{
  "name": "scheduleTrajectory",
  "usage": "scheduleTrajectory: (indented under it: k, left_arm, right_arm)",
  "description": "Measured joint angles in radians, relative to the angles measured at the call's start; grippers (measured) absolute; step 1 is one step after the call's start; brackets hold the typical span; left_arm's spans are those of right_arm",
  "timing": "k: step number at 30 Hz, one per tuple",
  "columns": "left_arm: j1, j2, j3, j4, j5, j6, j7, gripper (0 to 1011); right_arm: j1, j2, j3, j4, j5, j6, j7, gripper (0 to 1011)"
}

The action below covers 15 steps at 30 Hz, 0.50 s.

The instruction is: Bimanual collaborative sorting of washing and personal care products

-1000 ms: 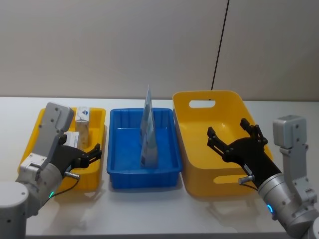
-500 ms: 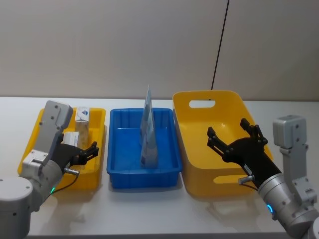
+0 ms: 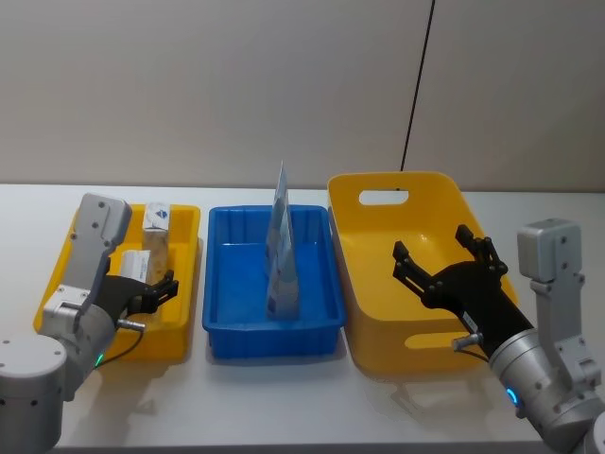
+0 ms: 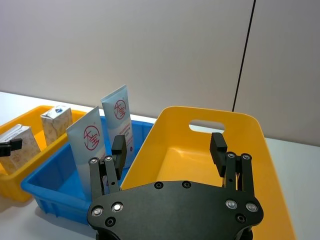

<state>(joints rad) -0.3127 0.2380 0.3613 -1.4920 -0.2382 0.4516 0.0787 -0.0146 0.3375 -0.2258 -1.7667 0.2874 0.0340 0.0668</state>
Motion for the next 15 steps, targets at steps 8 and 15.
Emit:
scheduleTrajectory:
  k: [8, 15]
  left_arm:
    - [-0.006, -0.015, -0.012, 0.028, -0.003, -0.011, -0.003, 1000]
    - [-0.006, -0.032, -0.027, 0.047, -0.008, -0.018, 0.001, 1000]
  right_arm:
    - [0.0, 0.0, 0.0, 0.0, 0.0, 0.0, 0.0, 1003]
    - [0.0, 0.0, 0.0, 0.0, 0.0, 0.0, 0.0, 1003]
